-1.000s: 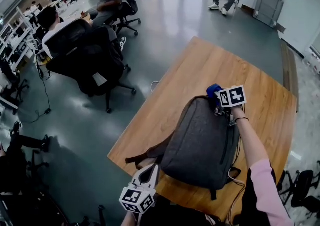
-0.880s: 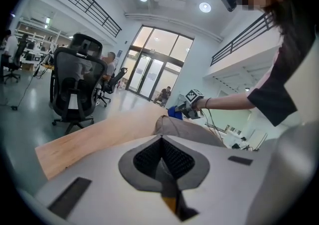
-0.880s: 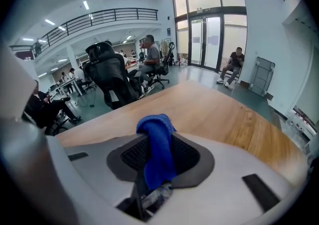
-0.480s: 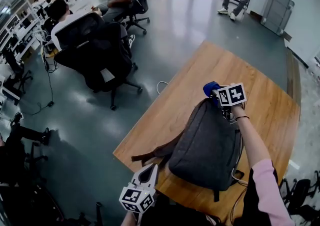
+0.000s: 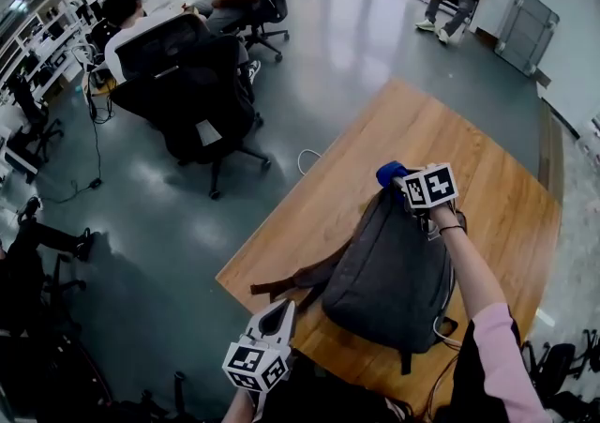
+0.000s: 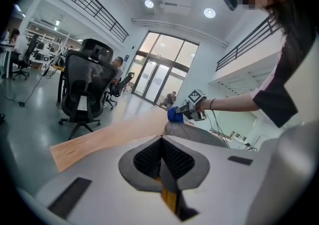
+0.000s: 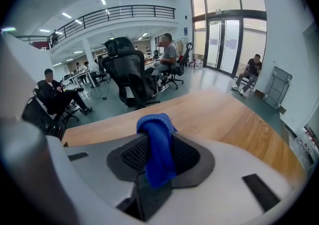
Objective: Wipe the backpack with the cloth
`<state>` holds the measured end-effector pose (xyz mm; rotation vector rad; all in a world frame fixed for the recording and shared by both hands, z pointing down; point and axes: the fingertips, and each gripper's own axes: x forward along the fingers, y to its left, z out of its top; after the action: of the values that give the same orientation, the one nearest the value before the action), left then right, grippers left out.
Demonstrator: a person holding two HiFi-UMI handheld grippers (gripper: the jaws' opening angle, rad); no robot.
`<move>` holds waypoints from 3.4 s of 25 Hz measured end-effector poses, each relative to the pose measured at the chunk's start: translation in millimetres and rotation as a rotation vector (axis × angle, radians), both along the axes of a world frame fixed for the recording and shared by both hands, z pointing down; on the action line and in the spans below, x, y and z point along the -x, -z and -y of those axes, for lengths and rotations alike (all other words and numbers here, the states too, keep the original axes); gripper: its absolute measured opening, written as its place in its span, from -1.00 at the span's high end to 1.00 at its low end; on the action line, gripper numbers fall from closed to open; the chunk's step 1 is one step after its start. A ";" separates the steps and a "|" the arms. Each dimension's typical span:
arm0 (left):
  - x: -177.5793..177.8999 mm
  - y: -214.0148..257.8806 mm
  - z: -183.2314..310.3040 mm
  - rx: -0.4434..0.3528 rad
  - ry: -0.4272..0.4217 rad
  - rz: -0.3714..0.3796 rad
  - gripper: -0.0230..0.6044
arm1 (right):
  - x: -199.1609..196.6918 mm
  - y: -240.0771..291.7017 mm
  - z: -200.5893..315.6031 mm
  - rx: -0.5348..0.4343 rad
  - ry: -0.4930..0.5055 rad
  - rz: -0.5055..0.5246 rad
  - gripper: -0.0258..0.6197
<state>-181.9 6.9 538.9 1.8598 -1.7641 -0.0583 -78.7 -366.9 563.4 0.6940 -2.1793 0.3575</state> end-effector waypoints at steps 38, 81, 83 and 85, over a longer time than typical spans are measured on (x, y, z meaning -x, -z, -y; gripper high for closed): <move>49.3 2.3 -82.8 -0.051 -0.035 0.011 0.93 | 99.2 18.6 -368.2 0.162 0.268 0.251 0.56; -160.9 20.3 -86.6 -0.054 -0.305 0.056 0.93 | -261.1 -21.0 -420.3 0.170 -0.519 0.416 0.56; -170.5 19.2 -85.1 -0.050 -0.312 0.060 0.93 | -272.9 -22.3 -421.3 0.172 -0.531 0.419 0.56; -178.0 16.3 -84.3 -0.045 -0.316 0.065 0.93 | -277.3 -21.5 -423.2 0.178 -0.525 0.426 0.56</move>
<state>-3.9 91.2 522.6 2.1724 -1.5002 0.0838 198.6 56.3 584.8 1.1701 -2.2843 1.0393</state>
